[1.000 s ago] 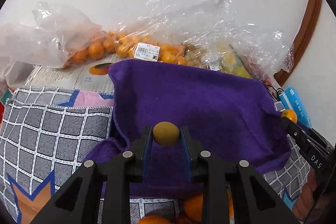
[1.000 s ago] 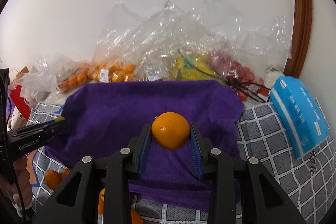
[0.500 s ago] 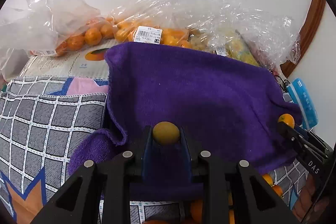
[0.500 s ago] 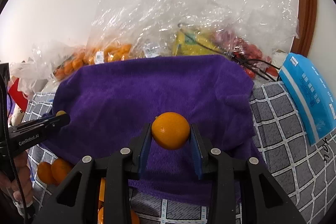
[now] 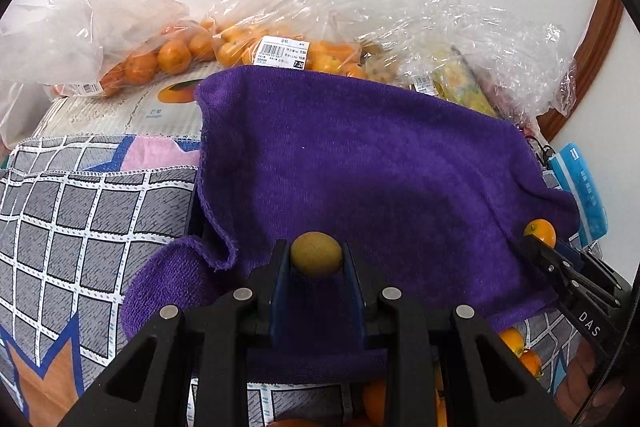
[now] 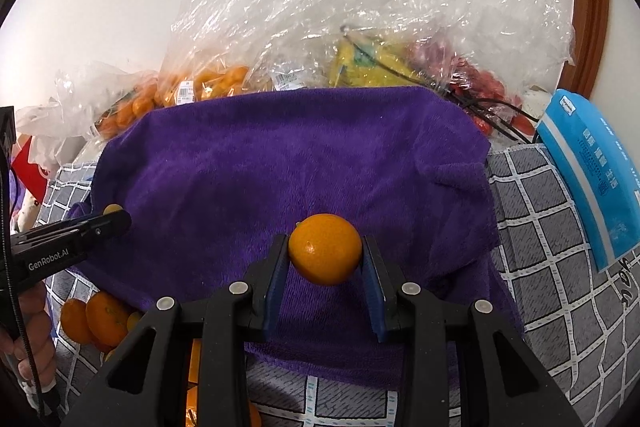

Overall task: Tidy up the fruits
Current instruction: 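Carry the yellow fruit with the left tool while the right tool carries the orange over the purple towel, then open the left tool onto the towel while the right tool releases its orange there, then withdraw both open tools from the towel back toward the fruit row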

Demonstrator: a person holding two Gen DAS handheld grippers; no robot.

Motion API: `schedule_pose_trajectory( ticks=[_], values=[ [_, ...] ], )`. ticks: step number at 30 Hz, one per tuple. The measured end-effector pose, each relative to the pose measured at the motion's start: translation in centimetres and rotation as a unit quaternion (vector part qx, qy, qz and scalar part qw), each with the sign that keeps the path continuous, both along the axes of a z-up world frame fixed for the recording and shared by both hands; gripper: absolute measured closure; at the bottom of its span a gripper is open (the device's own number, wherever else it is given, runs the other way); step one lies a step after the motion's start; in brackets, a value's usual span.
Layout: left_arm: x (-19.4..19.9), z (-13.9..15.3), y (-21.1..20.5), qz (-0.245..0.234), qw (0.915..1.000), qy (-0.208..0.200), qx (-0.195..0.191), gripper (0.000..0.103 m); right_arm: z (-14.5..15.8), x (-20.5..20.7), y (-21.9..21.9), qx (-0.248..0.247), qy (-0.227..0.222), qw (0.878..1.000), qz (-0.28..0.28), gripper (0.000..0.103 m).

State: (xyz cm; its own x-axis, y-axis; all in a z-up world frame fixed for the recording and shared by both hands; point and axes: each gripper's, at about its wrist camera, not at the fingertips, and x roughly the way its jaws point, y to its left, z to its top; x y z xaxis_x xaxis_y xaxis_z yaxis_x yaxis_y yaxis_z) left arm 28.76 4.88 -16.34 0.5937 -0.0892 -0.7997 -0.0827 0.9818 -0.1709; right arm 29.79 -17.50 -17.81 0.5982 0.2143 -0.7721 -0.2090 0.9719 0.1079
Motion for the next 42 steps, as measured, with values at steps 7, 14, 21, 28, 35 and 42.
schedule_pose_trajectory(
  ticks=[7, 14, 21, 28, 35, 42],
  values=[
    [0.0, 0.0, 0.0, 0.000, 1.0000, 0.004, 0.000, 0.077, 0.0, -0.2, 0.0, 0.002, -0.004, 1.000, 0.000, 0.067],
    [0.0, 0.0, -0.1, -0.001, 1.0000, 0.006, -0.004, 0.078, 0.7, -0.7, -0.1, 0.006, -0.012, 1.000, 0.002, 0.057],
    [-0.8, 1.7, -0.1, 0.003, 0.9998, -0.018, -0.007, 0.067, 2.2, -1.1, -0.8, 0.021, -0.029, 0.999, -0.011, 0.032],
    [-2.6, 5.0, -0.3, 0.005, 0.9980, -0.063, -0.009, 0.054, 4.7, -2.1, -0.6, -0.012, -0.043, 0.998, -0.035, 0.021],
    [-4.9, 6.9, -0.8, -0.010, 0.9971, -0.074, -0.013, 0.054, 7.1, -5.1, -1.1, -0.035, -0.052, 0.995, -0.079, 0.013],
    [-8.2, 7.9, -0.8, -0.014, 0.9960, -0.087, -0.014, 0.054, 8.6, -9.1, -1.2, -0.038, -0.074, 0.993, -0.083, 0.013]
  ],
)
